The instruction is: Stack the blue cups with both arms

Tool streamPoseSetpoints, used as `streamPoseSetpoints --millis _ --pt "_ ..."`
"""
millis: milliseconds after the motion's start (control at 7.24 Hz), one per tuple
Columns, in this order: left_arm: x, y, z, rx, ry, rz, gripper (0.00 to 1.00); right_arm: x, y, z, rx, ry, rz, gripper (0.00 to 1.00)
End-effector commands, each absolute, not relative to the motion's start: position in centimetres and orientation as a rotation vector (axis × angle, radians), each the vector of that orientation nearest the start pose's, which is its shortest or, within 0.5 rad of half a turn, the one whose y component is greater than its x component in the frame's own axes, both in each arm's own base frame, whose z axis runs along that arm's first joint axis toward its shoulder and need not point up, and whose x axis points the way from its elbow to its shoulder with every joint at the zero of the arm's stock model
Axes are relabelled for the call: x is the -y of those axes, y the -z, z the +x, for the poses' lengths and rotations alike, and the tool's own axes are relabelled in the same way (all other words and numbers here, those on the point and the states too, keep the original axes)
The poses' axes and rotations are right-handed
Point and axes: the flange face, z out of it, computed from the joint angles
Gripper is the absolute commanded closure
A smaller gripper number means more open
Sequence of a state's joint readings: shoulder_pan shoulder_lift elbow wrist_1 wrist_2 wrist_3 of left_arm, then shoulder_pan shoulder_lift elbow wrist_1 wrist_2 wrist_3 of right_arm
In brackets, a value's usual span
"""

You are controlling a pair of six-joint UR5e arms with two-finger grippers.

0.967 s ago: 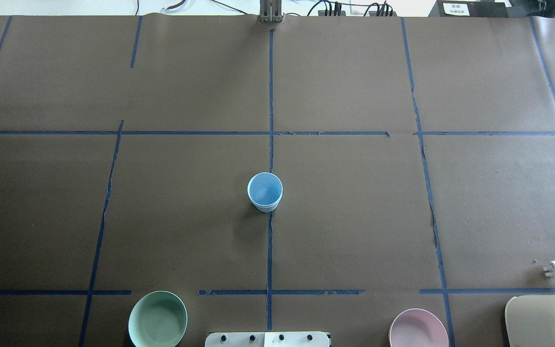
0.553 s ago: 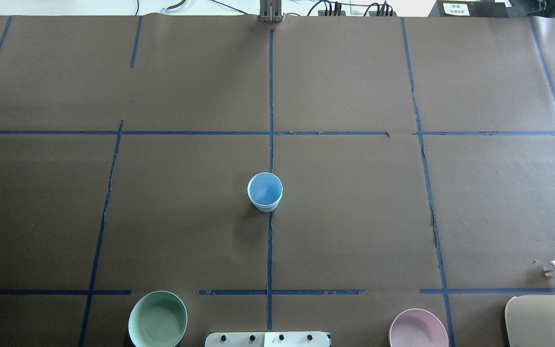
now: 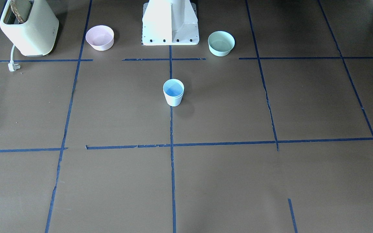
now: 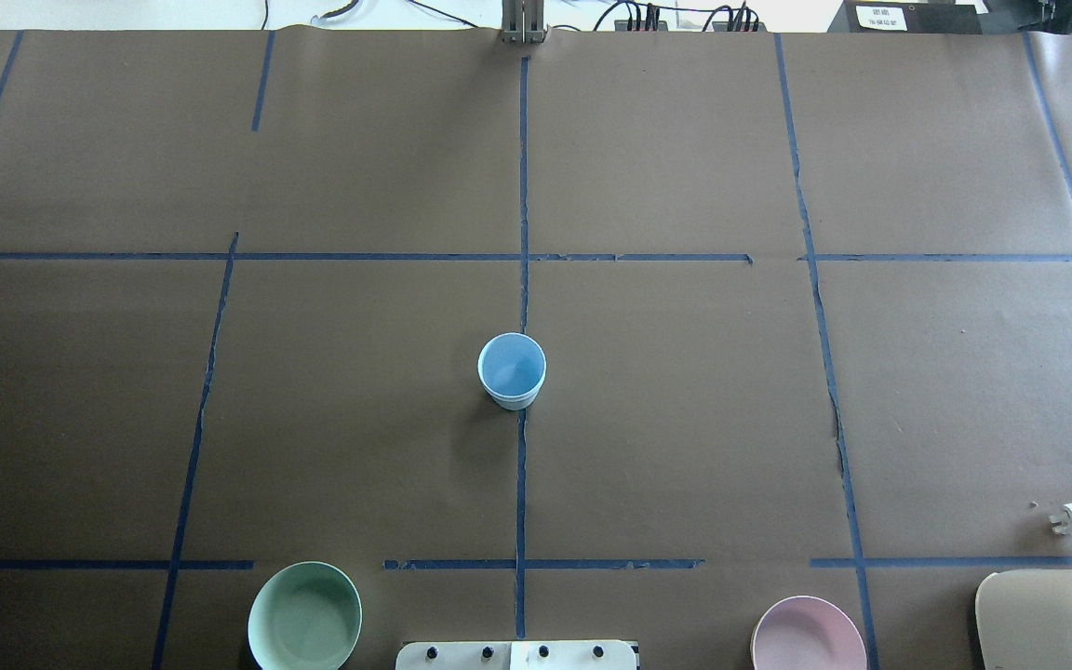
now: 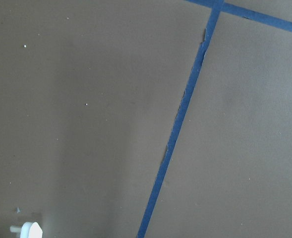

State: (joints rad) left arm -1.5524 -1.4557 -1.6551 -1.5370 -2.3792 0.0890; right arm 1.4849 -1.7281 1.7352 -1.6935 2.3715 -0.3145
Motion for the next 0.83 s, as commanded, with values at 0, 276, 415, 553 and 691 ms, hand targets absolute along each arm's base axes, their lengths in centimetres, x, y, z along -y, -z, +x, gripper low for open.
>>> streamPoseSetpoints --millis 0,276,415,553,691 --pt "43.93 -67.18 -5.32 -0.810 -0.075 -0.032 0.00 41.99 -66.10 2.59 0.811 0.331 -0.020 0.00" --pt "43.95 -67.16 -5.32 -0.810 -0.076 -0.031 0.00 42.07 -66.04 2.58 0.811 0.332 -0.018 0.00" --pt "43.95 -67.16 -5.32 -0.810 -0.076 -0.031 0.00 42.07 -66.04 2.58 0.811 0.332 -0.018 0.00" --pt "43.93 -67.24 -5.32 -0.810 -0.075 -0.032 0.00 42.07 -66.04 2.58 0.811 0.332 -0.018 0.00" --pt "43.93 -67.24 -5.32 -0.810 -0.075 -0.032 0.00 42.06 -66.11 2.58 0.811 0.331 -0.020 0.00"
